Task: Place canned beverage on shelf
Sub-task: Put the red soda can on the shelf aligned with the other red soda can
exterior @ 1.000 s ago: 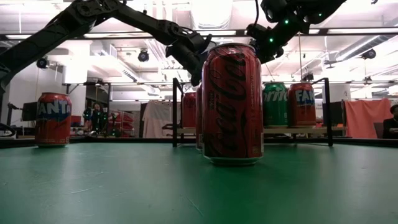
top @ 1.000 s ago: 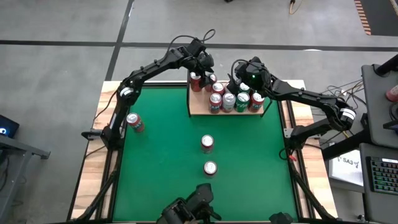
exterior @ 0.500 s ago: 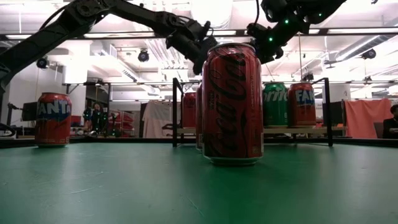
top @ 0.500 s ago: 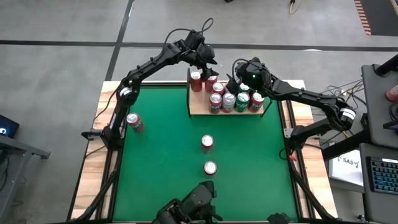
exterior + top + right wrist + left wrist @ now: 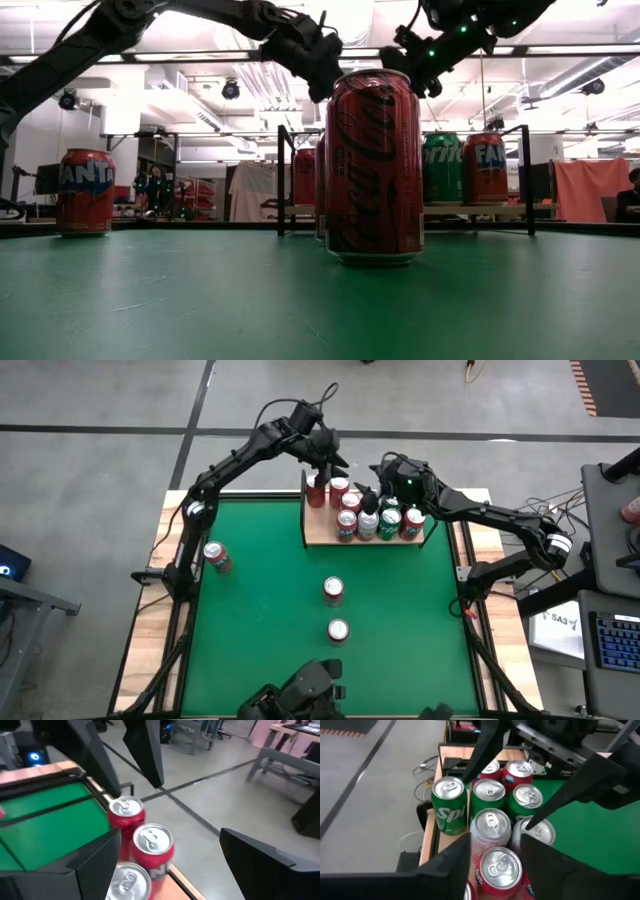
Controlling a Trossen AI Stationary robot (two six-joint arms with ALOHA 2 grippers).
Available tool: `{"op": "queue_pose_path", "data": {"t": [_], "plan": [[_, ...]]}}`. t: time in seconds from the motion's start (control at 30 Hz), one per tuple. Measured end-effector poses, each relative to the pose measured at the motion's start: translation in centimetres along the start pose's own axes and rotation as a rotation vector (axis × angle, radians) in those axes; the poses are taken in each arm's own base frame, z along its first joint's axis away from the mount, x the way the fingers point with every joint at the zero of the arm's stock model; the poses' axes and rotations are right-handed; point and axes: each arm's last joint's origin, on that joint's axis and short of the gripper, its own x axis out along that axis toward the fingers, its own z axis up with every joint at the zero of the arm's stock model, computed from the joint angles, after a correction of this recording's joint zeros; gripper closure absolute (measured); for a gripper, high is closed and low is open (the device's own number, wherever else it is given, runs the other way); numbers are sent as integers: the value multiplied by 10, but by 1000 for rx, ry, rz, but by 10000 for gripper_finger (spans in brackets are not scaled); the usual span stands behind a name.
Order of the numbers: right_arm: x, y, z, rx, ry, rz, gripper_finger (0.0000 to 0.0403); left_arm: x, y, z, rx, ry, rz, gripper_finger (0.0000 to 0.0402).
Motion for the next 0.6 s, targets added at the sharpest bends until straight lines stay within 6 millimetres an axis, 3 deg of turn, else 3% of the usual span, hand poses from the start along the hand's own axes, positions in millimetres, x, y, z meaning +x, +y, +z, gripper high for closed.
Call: {"op": "queue_pose_path", "data": {"t": [0.3, 0.6], "plan": [[17, 4, 5, 44, 15, 68, 74, -38, -21, 19, 84, -51, -35, 361], [32, 6, 0, 81, 92, 79, 74, -82, -41, 34, 127, -79, -12, 400]]}}
